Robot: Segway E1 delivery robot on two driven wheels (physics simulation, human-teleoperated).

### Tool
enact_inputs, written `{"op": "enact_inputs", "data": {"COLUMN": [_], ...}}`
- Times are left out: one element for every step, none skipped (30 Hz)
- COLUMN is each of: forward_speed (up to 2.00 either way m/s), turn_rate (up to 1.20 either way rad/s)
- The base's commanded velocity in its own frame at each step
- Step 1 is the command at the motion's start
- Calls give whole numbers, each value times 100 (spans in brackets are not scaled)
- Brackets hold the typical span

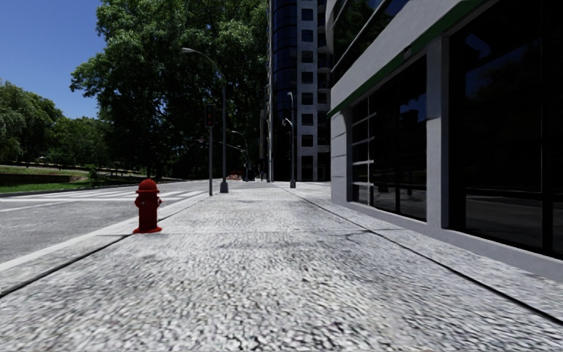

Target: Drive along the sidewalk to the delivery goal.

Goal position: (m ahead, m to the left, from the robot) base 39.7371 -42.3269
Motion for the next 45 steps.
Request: {"op": "enact_inputs", "data": {"forward_speed": [200, 200, 200, 200, 200, 200, 200, 200, 200, 200, 200, 200, 200, 200, 200, 200, 200, 200, 200, 200, 200, 200, 200, 200, 200, 200, 200, 200, 200, 200, 200, 200, 200, 200, 200, 200, 200, 200, 200, 200, 200, 200, 200, 200, 200], "turn_rate": [0, 0, 0, 0, 0, 0, 0, 0, 0, 0, 0, 0, 0, 0, 0, 0, 0, 0, 0, 0, 0, 0, 0, 0, 0, 0, 0, 0, 0, 0, 0, 0, 0, 0, 0, 0, 0, 0, 0, 0, 0, 0, 0, 0, 0]}}
